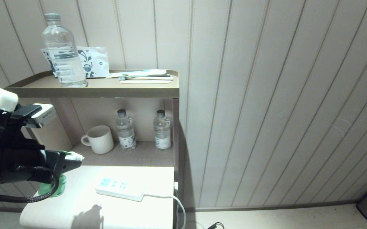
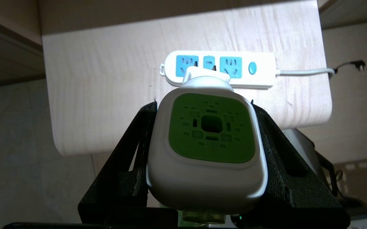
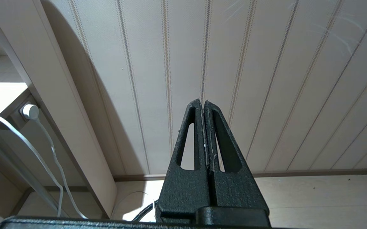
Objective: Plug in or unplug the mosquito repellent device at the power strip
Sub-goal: Insert the plug into the socket
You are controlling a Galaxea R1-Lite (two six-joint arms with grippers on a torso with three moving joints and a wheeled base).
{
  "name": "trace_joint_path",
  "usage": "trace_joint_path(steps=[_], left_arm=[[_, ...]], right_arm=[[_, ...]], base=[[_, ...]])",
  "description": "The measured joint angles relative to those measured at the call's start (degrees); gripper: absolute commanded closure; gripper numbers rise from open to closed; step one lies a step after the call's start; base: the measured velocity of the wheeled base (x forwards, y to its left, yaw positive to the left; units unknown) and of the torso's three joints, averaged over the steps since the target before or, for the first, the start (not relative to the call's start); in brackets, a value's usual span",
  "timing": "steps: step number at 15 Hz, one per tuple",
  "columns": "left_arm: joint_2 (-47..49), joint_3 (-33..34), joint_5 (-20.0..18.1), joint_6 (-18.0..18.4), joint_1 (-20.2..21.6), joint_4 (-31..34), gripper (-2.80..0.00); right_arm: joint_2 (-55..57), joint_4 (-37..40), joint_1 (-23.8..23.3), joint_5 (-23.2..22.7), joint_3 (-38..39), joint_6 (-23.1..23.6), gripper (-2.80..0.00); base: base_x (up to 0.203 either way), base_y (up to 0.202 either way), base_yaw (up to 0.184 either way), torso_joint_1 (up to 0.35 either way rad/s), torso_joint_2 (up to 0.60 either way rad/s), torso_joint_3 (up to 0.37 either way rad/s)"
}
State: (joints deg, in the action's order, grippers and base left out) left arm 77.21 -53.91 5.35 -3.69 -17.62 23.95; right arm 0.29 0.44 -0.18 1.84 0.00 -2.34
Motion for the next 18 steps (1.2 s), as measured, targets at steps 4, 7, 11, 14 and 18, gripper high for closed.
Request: trace_joint_path(steps=[4,7,11,14,18], left_arm=[[9.0,-18.3,-8.1,-0.1,-0.9,18.1,0.0],[16.7,-31.5,-13.3,0.5,-1.8,32.8,0.0],[26.3,-41.0,-11.1,1.8,-3.3,43.3,0.0],[31.7,-45.0,-8.0,1.9,-4.0,44.9,0.0],[39.4,-49.8,-4.6,-0.2,-4.2,45.5,0.0]], right_arm=[[0.0,0.0,0.0,0.0,0.0,0.0,0.0],[0.0,0.0,0.0,0.0,0.0,0.0,0.0],[0.0,0.0,0.0,0.0,0.0,0.0,0.0],[0.0,0.0,0.0,0.0,0.0,0.0,0.0],[0.0,0.0,0.0,0.0,0.0,0.0,0.0]], base=[[0.0,0.0,0.0,0.0,0.0,0.0],[0.0,0.0,0.0,0.0,0.0,0.0],[0.0,0.0,0.0,0.0,0.0,0.0],[0.0,0.0,0.0,0.0,0.0,0.0],[0.0,0.0,0.0,0.0,0.0,0.0]])
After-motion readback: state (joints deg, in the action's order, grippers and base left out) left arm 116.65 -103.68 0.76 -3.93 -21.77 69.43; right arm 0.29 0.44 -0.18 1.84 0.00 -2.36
